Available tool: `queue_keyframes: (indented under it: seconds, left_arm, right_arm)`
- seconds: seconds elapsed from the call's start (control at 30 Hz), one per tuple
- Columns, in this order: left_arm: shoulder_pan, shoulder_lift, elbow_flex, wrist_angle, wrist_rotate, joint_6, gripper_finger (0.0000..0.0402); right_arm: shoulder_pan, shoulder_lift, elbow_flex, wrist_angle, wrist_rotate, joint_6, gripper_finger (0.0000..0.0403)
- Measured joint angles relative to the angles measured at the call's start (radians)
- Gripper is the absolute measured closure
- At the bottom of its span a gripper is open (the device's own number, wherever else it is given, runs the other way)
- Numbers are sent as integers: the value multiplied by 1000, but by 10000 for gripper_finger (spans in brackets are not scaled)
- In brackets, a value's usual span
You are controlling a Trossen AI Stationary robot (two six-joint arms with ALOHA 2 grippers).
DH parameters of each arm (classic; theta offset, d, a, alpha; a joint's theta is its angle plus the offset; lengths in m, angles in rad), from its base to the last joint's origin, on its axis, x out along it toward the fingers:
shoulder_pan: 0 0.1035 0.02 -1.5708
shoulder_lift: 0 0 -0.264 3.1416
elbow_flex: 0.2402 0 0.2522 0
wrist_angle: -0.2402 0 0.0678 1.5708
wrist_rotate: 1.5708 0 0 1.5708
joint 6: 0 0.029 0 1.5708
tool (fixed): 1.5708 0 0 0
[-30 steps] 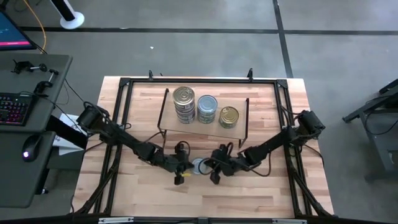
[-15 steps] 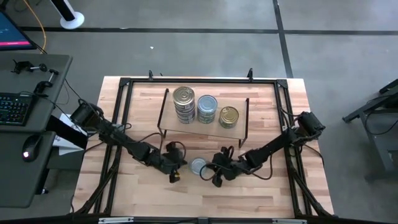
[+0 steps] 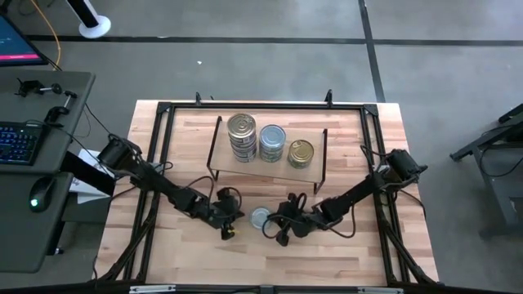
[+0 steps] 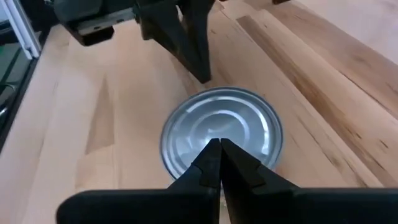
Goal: Stack canned seafood by type on shelf
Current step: Stack the white-green tuna can on top of the white-green tuna can on the shelf
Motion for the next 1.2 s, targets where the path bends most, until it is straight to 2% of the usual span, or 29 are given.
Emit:
queue_keyframes:
  seconds: [0.27,0.43,0.77,1.2]
  left_arm:
    - [2,97,7,142,37,-8,401]
    - [1,141,31,150,30,-56,402]
    - [4,111,40,138,-10,-51,402]
    - [-4,96,109,145,-37,28,402]
  right_arm:
    - [0,0,0,-39,-3,3,403]
    - [0,0,0,-47,-4,15,403]
    - [29,35,3,-74,26,154,403]
    - [91,42,2,-87,33,181,403]
